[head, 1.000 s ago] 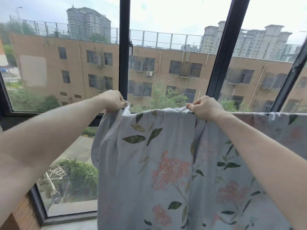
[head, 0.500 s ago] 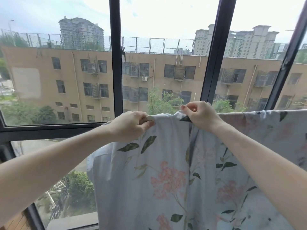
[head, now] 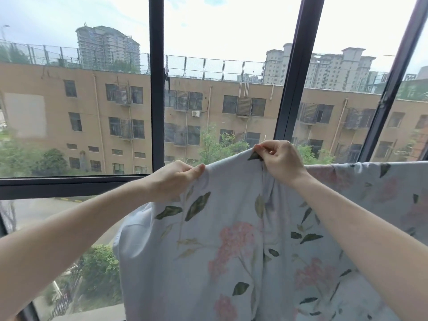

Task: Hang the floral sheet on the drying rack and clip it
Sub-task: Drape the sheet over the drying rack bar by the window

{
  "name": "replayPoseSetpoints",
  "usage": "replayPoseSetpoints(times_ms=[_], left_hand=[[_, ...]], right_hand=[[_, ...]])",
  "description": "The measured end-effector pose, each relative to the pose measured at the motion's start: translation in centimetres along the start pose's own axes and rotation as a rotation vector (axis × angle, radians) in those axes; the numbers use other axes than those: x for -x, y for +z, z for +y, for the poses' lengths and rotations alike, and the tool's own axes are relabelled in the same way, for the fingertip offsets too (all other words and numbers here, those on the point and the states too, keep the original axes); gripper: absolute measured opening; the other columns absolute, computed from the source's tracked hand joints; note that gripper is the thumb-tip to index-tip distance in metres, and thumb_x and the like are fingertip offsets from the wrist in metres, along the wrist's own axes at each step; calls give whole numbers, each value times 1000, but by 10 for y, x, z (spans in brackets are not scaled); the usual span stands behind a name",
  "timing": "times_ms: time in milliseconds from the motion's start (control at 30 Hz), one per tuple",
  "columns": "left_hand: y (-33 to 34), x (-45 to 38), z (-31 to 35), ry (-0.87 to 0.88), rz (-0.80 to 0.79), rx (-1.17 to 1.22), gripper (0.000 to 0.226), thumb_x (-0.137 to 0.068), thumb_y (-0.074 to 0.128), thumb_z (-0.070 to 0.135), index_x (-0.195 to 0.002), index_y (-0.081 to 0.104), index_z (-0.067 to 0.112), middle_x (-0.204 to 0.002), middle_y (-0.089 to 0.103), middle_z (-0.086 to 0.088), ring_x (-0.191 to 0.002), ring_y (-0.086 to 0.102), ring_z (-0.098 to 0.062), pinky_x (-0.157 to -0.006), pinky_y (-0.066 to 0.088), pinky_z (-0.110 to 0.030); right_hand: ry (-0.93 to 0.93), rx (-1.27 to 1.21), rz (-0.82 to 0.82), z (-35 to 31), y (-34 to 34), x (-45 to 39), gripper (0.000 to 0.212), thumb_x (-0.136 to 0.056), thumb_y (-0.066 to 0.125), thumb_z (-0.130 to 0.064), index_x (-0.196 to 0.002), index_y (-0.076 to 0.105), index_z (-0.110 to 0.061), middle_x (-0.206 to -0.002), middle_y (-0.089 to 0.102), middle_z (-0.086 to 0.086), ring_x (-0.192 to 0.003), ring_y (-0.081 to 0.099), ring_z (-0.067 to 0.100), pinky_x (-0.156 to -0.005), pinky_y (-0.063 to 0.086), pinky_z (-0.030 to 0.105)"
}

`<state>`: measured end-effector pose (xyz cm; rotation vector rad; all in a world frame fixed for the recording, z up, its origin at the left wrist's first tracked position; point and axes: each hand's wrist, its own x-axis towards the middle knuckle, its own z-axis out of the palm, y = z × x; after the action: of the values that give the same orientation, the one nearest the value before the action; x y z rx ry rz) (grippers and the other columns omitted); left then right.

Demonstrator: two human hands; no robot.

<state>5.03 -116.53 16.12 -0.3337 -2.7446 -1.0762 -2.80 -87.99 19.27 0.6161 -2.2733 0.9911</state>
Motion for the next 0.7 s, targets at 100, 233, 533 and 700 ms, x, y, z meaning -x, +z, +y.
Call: replayPoseSetpoints(times_ms=[100, 233, 533, 700], left_hand=[[-3, -5, -5, -116, -35, 70, 78, -103, 37, 67, -76, 66, 0, -65, 58, -10, -57, 52, -22, -60, 41, -32], [-4, -10, -4, -194, -44, 144, 79, -101, 40, 67, -77, 77, 2, -71, 71, -15, -65, 65, -31, -70, 53, -37], [-34, 17, -4, -26, -4, -11, 47, -102, 48, 59, -89, 73, 21, -90, 74, -8, -91, 69, -34, -80, 54, -41], [-56, 41, -6, -7, -58, -161, 32, -104, 59, 41, -83, 78, 25, -80, 74, 5, -81, 67, -17, -81, 55, -39]], right_hand=[[-8, -5, 44, -19, 12, -27, 20, -99, 67, -38, -88, 81, -28, -78, 74, -15, -82, 67, 8, -76, 51, 27], [83, -10, -63, -18, 35, -45, 25, -98, 65, -39, -83, 80, -25, -83, 77, -9, -90, 70, 19, -86, 56, 39], [340, 269, -663, -21, 31, -47, 52, -83, 74, -63, -114, 77, -22, -110, 73, -5, -96, 69, 14, -89, 57, 32], [343, 336, -758, -29, 28, -44, 52, -83, 71, -61, -120, 75, -25, -118, 68, 1, -102, 68, 20, -95, 58, 40]])
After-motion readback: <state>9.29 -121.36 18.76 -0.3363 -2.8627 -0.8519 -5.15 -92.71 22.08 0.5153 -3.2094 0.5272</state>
